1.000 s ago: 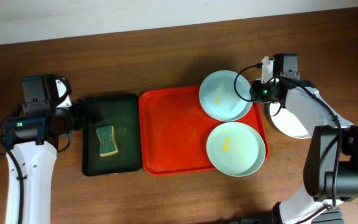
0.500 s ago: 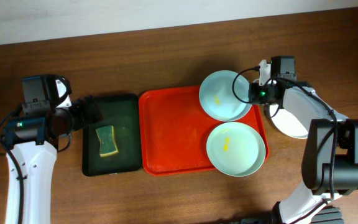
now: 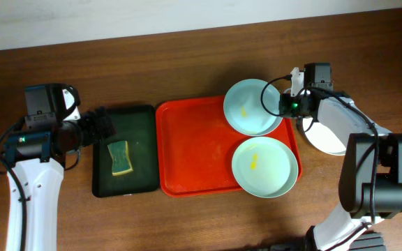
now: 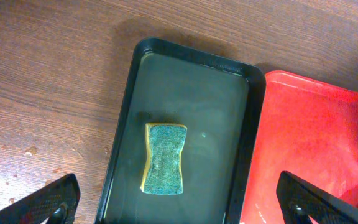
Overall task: Clean dirty plates on tray and stack at the side
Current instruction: 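Release the plate and raise right gripper away, then move right gripper to the upper pale blue plate and grip its rim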
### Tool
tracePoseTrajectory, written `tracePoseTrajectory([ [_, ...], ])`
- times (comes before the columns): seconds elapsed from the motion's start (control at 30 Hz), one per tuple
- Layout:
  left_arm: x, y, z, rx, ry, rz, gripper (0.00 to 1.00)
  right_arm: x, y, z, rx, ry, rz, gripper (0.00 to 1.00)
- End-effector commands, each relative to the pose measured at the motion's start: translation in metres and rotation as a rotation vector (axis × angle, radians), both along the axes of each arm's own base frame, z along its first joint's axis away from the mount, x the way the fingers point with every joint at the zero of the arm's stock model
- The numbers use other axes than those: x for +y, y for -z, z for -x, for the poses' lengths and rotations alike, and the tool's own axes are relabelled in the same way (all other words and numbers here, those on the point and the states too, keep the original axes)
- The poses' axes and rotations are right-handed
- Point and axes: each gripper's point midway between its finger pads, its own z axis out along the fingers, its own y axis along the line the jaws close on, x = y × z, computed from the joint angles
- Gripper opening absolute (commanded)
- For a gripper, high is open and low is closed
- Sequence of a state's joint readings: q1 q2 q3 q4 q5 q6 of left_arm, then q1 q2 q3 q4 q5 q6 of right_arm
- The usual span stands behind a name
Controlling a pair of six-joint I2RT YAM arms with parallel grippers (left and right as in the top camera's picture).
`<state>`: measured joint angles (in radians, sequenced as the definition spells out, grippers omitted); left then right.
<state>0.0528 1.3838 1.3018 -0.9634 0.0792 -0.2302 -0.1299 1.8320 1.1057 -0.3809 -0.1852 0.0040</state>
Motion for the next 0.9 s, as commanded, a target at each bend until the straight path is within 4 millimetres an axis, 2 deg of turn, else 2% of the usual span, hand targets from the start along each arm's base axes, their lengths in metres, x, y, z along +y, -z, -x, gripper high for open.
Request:
tracePoseTrajectory([
  [0.0, 0.0, -0.006, -0.001, -0.018, -0.002, 0.01, 0.99, 0.005, 0.012, 0.001, 0.016, -0.008, -0.016, 0.23],
  [0.07, 0.0, -0.006, -0.001, -0.019, -0.002, 0.011, 0.99, 0.004, 0.014, -0.002, 0.011, -0.007, -0.015, 0.22],
  [0.13, 0.0, -0.006, -0.001, -0.019, -0.002, 0.011, 0.99, 0.004, 0.013, -0.003, 0.007, 0.023, -0.03, 0.13],
  [0.17, 0.0, -0.006, -0.001, -0.019, -0.002, 0.011, 0.99, 0.004, 0.013, -0.003, 0.01, 0.026, -0.032, 0.04],
  [0.23, 0.0, -0.006, -0.001, -0.019, -0.002, 0.011, 0.99, 0.007, 0.013, -0.002, 0.019, 0.062, -0.067, 0.04],
  [0.4, 0.0, -0.006, -0.001, -0.019, -0.002, 0.011, 0.99, 0.058, 0.001, 0.002, 0.046, 0.021, -0.346, 0.04],
  [0.47, 0.0, -0.006, -0.001, -0.019, -0.002, 0.011, 0.99, 0.073, 0.003, 0.009, 0.081, 0.006, -0.357, 0.04],
  [0.57, 0.0, -0.006, -0.001, -0.019, -0.002, 0.011, 0.99, 0.112, 0.007, 0.023, 0.14, -0.068, -0.356, 0.04],
  [0.6, 0.0, -0.006, -0.001, -0.018, -0.002, 0.011, 0.99, 0.127, 0.01, 0.033, 0.193, -0.051, -0.356, 0.04],
  [0.73, 0.0, -0.006, -0.001, -0.019, -0.002, 0.011, 0.99, 0.168, 0.014, 0.055, 0.274, -0.073, -0.356, 0.04],
  [0.8, 0.0, -0.006, -0.001, -0.019, -0.002, 0.011, 0.99, 0.179, 0.019, 0.066, 0.314, -0.047, -0.329, 0.04],
  [0.87, 0.0, -0.006, -0.001, -0.019, -0.002, 0.011, 0.99, 0.18, 0.024, 0.073, 0.329, -0.037, -0.265, 0.04],
])
